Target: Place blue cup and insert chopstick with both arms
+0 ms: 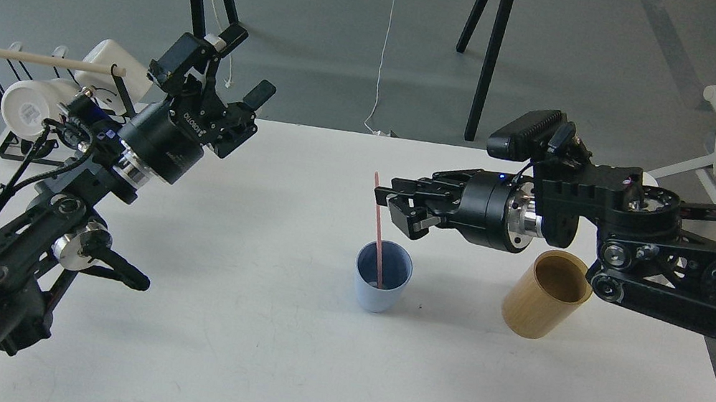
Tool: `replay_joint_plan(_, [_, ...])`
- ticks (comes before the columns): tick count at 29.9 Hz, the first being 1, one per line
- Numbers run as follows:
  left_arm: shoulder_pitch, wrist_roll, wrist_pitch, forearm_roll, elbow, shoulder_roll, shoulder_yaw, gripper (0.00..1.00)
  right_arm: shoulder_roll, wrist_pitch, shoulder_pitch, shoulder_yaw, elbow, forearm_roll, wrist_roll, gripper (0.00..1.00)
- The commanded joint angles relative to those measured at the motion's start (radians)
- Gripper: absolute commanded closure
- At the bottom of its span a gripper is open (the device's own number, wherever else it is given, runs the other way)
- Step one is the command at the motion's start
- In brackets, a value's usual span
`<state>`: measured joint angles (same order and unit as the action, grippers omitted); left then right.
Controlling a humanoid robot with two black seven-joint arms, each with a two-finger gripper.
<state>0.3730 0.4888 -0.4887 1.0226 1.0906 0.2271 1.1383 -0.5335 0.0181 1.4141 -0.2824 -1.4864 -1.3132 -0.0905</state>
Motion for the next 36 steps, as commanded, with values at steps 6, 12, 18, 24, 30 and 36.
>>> replay_joint_plan(6, [0.006, 0.0, 0.0, -0.001, 0.0, -0.003, 0.003, 0.01, -0.046, -0.096, -0.02, 0.147, -0.014, 0.13, 0.003, 0.04])
replay_joint_plan(12, [-0.002, 0.0, 0.0, -0.012, 0.0, 0.015, 0.003, 0.01, -0.083, -0.187, -0.133, 0.316, -0.015, 0.512, 0.002, 0.04])
replay_joint_plan(18, [0.004, 0.0, 0.0, -0.093, -0.037, 0.078, 0.0, 0.01, -0.072, -0.191, -0.335, 0.613, 0.02, 0.704, 0.011, 0.04])
replay_joint_plan(24, [0.033, 0.0, 0.0, -0.122, -0.066, 0.103, -0.005, 0.0, -0.051, -0.112, -0.518, 0.88, 0.077, 1.043, -0.015, 0.03])
replay_joint_plan(30, [0.038, 0.0, 0.0, -0.127, -0.069, 0.113, -0.006, 0.0, -0.048, 0.352, -0.656, 1.028, 0.237, 1.184, -0.106, 0.03])
replay_joint_plan(36, [0.037, 0.0, 0.0, -0.217, -0.083, 0.133, -0.008, 0.0, 0.049, 0.471, -0.702, 1.036, 0.477, 1.243, -0.132, 0.03])
